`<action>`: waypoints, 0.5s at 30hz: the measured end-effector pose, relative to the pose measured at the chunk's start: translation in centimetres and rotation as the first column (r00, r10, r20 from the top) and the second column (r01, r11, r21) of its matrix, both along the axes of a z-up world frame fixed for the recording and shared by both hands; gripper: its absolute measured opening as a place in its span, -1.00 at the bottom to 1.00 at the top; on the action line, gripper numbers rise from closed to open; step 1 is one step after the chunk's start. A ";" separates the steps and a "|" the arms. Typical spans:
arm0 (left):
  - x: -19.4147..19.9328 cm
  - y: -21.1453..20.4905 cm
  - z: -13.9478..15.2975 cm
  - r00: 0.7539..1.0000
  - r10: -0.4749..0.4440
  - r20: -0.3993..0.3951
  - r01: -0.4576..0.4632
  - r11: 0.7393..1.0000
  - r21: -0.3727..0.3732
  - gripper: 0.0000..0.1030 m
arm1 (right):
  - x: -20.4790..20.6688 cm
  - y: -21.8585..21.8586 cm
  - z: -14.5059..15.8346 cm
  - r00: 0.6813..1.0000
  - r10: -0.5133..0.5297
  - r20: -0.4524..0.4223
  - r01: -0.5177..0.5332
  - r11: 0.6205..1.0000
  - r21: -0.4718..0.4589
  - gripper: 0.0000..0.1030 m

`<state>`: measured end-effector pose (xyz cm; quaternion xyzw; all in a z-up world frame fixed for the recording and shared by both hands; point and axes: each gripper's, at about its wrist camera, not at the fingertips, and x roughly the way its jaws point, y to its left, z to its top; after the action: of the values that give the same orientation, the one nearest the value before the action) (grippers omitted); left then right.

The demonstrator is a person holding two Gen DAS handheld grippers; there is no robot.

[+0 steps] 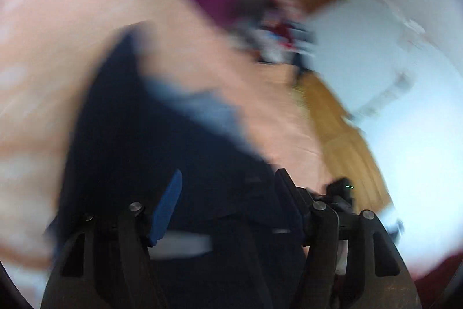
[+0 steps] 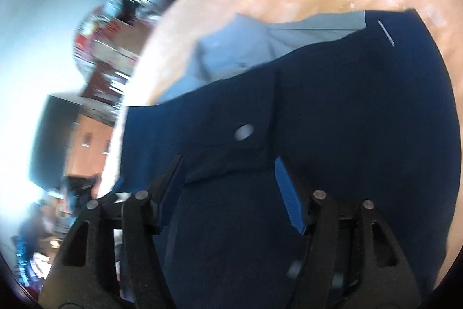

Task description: Fold small clothes

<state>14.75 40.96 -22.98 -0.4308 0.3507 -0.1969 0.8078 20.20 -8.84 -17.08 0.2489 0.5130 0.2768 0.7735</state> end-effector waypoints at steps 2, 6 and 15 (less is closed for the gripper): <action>-1.4 1.3 0.2 0.998 0.055 0.012 -0.055 0.998 -0.007 0.30 | 1.7 1.0 -0.8 1.000 0.015 -0.009 -0.015 0.999 -0.046 0.22; -2.4 1.4 1.6 0.999 0.022 0.030 -0.023 0.999 0.039 0.31 | 4.4 3.0 -2.3 0.999 0.011 -0.035 -0.015 0.995 -0.098 0.22; -4.4 0.3 0.1 0.983 -0.125 -0.131 0.151 0.966 0.212 0.31 | 4.7 5.0 -2.6 0.996 0.046 -0.077 -0.047 0.999 -0.008 -0.86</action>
<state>10.39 41.28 -22.91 -0.3237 0.4460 -0.1873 0.8131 24.90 -3.87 -19.66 0.2436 0.5491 0.2825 0.7479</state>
